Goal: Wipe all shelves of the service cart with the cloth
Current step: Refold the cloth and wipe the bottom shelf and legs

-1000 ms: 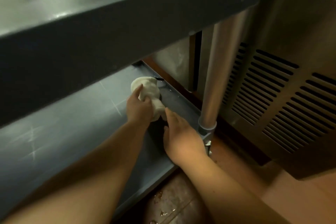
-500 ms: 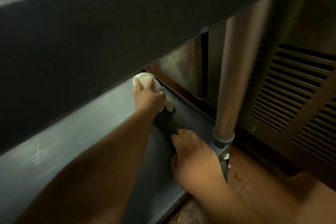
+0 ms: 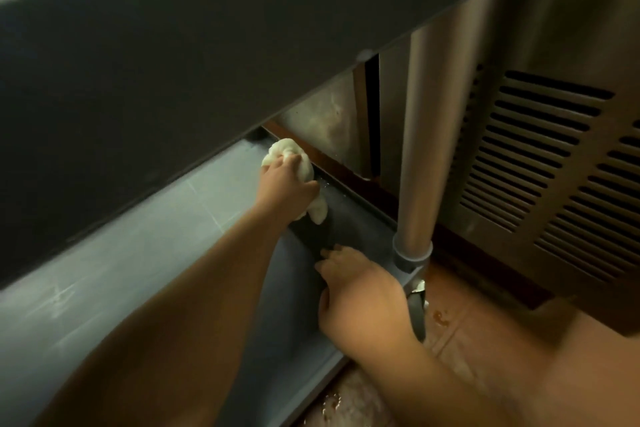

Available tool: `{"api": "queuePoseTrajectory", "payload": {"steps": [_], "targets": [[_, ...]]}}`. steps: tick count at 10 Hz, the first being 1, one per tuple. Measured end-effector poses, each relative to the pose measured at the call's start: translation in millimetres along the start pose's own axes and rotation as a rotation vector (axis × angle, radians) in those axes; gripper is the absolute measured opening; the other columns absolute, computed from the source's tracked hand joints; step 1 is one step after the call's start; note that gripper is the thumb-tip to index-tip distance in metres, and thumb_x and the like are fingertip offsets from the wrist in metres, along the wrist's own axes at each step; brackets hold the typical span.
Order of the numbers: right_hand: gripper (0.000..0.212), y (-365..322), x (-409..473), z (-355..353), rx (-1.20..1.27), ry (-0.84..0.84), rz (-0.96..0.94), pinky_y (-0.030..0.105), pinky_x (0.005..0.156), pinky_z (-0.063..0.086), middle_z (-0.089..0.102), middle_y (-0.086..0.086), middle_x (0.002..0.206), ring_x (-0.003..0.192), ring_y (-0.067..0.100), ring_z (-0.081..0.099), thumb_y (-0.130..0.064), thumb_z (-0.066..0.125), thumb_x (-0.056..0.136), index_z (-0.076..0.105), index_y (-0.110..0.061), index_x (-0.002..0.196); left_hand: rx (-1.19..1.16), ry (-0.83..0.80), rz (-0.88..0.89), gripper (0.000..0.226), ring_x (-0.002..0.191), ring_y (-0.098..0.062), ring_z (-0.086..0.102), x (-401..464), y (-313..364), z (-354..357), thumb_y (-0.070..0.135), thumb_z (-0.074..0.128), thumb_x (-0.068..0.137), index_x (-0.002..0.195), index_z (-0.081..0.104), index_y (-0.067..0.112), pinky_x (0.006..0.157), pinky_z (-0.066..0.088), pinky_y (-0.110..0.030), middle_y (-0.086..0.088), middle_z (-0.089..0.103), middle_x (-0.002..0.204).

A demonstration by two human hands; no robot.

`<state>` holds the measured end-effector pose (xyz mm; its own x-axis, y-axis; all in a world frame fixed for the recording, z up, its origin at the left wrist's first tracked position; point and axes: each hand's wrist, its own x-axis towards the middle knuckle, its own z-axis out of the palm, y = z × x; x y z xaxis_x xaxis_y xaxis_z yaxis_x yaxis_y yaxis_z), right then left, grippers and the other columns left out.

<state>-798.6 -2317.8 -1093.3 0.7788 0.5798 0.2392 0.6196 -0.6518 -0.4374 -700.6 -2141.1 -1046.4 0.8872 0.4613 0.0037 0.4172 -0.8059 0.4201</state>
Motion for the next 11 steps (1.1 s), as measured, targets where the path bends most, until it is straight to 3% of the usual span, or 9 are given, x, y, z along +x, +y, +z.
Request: {"api": "queuePoseTrajectory", "payload": {"steps": [1, 3, 4, 5, 7, 8, 9, 10, 11], "targets": [[0.029, -1.2, -4.1, 1.8, 0.086, 0.112, -0.012, 0.037, 0.066, 0.056, 0.068, -0.001, 0.083, 0.08, 0.022, 0.065, -0.022, 0.045, 0.075, 0.072, -0.019, 0.081, -0.024, -0.045, 0.049, 0.066, 0.132, -0.031, 0.034, -23.1, 4.1, 1.2, 0.033, 0.059, 0.082, 0.144, 0.038, 0.03, 0.109, 0.037, -0.047, -0.005, 0.036, 0.145], [0.02, -1.6, 1.0, -5.0, -0.005, 0.261, -0.029, 0.039, 0.072, 0.041, 0.062, -0.002, 0.083, 0.082, 0.024, 0.059, -0.021, 0.048, 0.069, 0.064, -0.022, 0.08, 0.032, -0.128, 0.212, 0.063, 0.132, -0.031, 0.036, -50.0, -1.6, 2.1, 0.031, 0.062, 0.088, 0.144, 0.036, 0.043, 0.087, 0.037, -0.025, -0.006, 0.029, 0.148], [0.016, -4.1, 8.6, -4.2, -0.005, 0.288, 0.039, 0.039, 0.078, 0.043, 0.06, 0.001, 0.09, 0.09, 0.027, 0.058, -0.024, 0.049, 0.072, 0.059, -0.02, 0.083, 0.026, -0.222, 0.334, 0.057, 0.129, -0.025, 0.045, -59.5, -10.2, 6.6, 0.045, 0.072, 0.08, 0.133, 0.052, 0.041, 0.102, 0.041, -0.035, -0.003, 0.046, 0.144], [0.032, -8.2, 11.9, -1.5, 0.046, 0.352, 0.057, 0.044, 0.09, 0.051, 0.061, 0.011, 0.102, 0.099, 0.032, 0.059, -0.027, 0.046, 0.077, 0.061, -0.011, 0.101, -0.006, -0.255, 0.361, 0.063, 0.11, -0.02, 0.061, -62.4, -20.3, 8.4, 0.071, 0.075, 0.057, 0.109, 0.066, 0.038, 0.096, 0.05, -0.041, -0.005, 0.062, 0.124], [0.065, -4.1, 11.0, -2.5, 0.095, 0.315, -0.017, 0.05, 0.122, 0.025, 0.049, 0.016, 0.142, 0.135, 0.029, 0.039, -0.027, 0.041, 0.087, 0.041, -0.006, 0.149, -0.143, -0.428, 0.172, 0.039, 0.126, -0.027, 0.05, -89.5, 16.4, -8.8, 0.013, 0.049, 0.097, 0.136, 0.05, 0.006, 0.104, 0.037, -0.028, -0.013, 0.052, 0.139], [0.068, -4.1, 12.4, -5.7, 0.101, 0.26, 0.025, 0.047, 0.124, 0.018, 0.048, 0.018, 0.144, 0.139, 0.028, 0.033, -0.029, 0.036, 0.088, 0.036, -0.006, 0.152, -0.13, -0.395, 0.21, 0.039, 0.123, -0.029, 0.054, -98.7, 15.8, -8.0, 0.008, 0.053, 0.093, 0.131, 0.054, 0.006, 0.104, 0.043, -0.036, -0.015, 0.057, 0.134], [0.064, 1.2, 12.4, -2.6, 0.046, 0.25, -0.024, 0.049, 0.122, 0.025, 0.047, 0.02, 0.147, 0.141, 0.03, 0.033, -0.015, 0.044, 0.09, 0.033, -0.006, 0.153, -0.046, -0.368, 0.255, 0.034, 0.117, -0.029, 0.056, -105.0, 3.5, -11.3, 0.015, 0.055, 0.091, 0.125, 0.061, 0.011, 0.094, 0.045, -0.031, -0.012, 0.06, 0.128], [0.071, 1.3, 15.1, 1.6, 0.017, 0.198, -0.004, 0.046, 0.125, 0.015, 0.043, 0.019, 0.152, 0.144, 0.034, 0.035, -0.009, 0.054, 0.089, 0.03, -0.008, 0.155, -0.019, -0.399, 0.334, 0.037, 0.105, -0.024, 0.054, -122.0, -14.1, -23.9, 0.024, 0.047, 0.086, 0.116, 0.064, 0.038, 0.082, 0.033, -0.023, 0.002, 0.061, 0.119], [0.07, 0.4, 17.5, 3.0, -0.032, 0.219, 0.007, 0.04, 0.123, 0.012, 0.046, 0.019, 0.15, 0.143, 0.032, 0.039, -0.006, 0.055, 0.088, 0.032, -0.004, 0.154, -0.016, -0.386, 0.285, 0.062, 0.094, -0.013, 0.045, -148.8, -35.3, -43.0, 0.003, 0.044, 0.084, 0.123, 0.058, 0.05, 0.079, 0.03, -0.02, 0.014, 0.05, 0.106]]}}
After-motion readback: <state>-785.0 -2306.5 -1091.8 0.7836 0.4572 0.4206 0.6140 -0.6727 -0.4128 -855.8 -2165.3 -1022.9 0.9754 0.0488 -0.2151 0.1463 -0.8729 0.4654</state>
